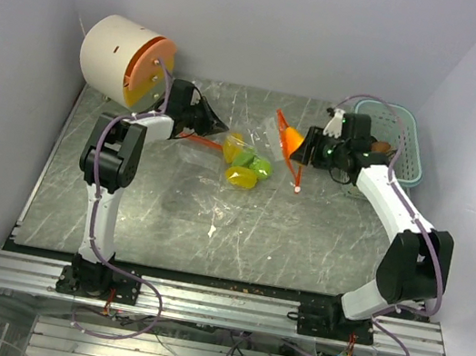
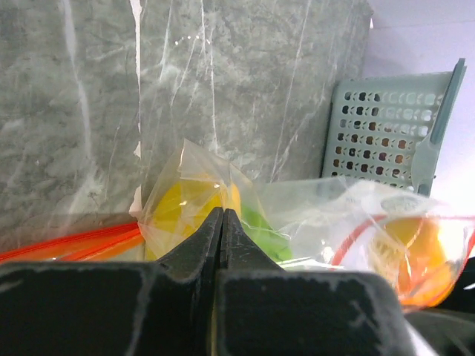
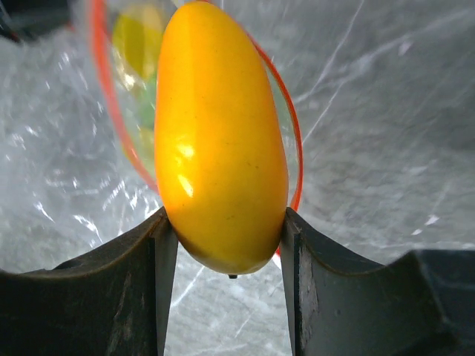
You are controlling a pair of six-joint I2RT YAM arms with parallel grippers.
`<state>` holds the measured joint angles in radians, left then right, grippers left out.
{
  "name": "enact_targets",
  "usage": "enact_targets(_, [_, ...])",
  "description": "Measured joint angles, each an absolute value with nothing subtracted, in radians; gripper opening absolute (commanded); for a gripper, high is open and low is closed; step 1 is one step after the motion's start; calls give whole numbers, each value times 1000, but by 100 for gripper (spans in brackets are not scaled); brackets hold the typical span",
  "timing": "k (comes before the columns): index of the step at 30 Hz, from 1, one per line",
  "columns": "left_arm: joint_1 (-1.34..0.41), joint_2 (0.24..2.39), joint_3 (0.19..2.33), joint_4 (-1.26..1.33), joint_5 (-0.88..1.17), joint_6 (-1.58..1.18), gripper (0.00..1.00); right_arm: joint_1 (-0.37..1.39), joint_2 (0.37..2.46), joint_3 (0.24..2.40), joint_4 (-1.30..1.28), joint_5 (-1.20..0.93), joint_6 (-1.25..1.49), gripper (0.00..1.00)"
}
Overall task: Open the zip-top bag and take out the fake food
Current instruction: Pick up the fake fruit from the zipper food storage bag, then place the fake fruit in the bin.
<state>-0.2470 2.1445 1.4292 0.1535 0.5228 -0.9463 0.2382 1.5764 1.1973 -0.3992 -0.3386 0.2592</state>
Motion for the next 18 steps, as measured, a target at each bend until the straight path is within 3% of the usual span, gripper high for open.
enact_targets(8, [-250,2144,1429,145,523,-935,7,126,1540,1395,-419,-233,316,17])
enact_targets(15, [-250,2144,1430,136,525,-923,7,-25,1527,1436,-455,-88,387,17])
enact_targets(17, [-250,2144,1430,133,529,-921,7,-62,1527,1438,-469,-41,397,21])
enact_targets(18, [-250,2144,1430,134,531,-921,7,-81,1526,1435,-474,-20,402,28])
